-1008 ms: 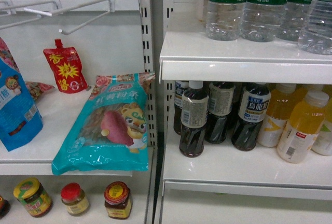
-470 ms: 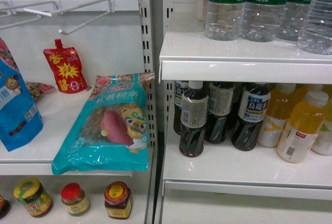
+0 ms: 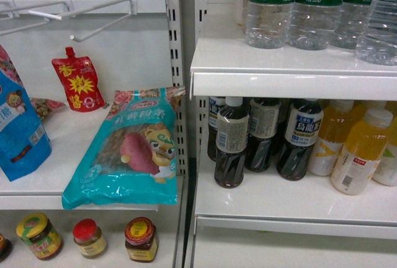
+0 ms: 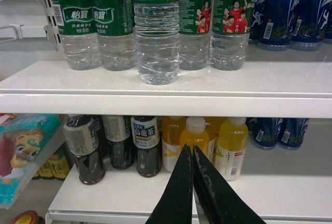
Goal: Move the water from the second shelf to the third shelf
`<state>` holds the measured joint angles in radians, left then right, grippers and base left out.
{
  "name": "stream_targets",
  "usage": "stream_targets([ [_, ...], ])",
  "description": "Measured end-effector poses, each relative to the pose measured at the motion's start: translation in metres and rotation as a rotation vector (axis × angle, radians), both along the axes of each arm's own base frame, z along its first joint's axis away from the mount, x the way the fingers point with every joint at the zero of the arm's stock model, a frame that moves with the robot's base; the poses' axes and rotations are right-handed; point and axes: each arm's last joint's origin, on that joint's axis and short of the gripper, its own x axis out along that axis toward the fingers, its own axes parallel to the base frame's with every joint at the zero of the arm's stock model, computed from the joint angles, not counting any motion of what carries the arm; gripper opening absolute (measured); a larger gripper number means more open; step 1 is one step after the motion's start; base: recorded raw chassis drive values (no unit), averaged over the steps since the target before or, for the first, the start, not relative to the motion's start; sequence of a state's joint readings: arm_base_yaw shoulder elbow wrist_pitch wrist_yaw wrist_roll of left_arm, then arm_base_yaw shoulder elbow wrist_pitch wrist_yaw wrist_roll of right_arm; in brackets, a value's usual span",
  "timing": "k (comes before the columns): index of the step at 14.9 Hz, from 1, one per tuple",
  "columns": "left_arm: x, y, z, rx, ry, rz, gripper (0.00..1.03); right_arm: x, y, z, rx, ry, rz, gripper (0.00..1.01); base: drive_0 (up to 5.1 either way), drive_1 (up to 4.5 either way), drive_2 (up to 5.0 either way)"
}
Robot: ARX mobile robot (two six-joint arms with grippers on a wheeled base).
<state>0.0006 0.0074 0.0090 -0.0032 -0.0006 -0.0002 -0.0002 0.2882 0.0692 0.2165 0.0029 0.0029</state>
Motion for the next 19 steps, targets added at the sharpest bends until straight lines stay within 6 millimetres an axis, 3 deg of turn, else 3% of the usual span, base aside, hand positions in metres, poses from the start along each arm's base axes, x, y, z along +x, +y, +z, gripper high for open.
stream_targets([
  [7,0.000,0.000,0.000,0.000,0.000,0.000,0.98,-0.008,0.000,-0.014,0.000,-0.010,0.000,0.02,0.0,0.00,0.0],
  [8,0.000,0.000,0.000,0.000,0.000,0.001,0.98,-0.016,0.000,-0.020,-0.001,0.034,0.003,0.02,0.0,0.00,0.0],
  [9,0.000,0.000,0.000,0.000,0.000,0.000,0.98,-0.019,0.000,-0.013,0.000,-0.031,0.003,0.02,0.0,0.00,0.0],
  [13,0.000,0.000,0.000,0.000,0.000,0.000,0.98,-0.019,0.000,-0.016,0.000,-0.008,0.003,0.02,0.0,0.00,0.0],
  [15,0.000,0.000,0.000,0.000,0.000,0.000,0.98,-0.019,0.000,-0.016,-0.001,-0.008,0.003,0.19,0.0,0.00,0.0],
  [19,0.000,0.000,0.000,0.000,0.000,0.000,0.98,-0.019,0.000,-0.016,-0.001,-0.008,0.003,0.70,0.0,0.00,0.0],
])
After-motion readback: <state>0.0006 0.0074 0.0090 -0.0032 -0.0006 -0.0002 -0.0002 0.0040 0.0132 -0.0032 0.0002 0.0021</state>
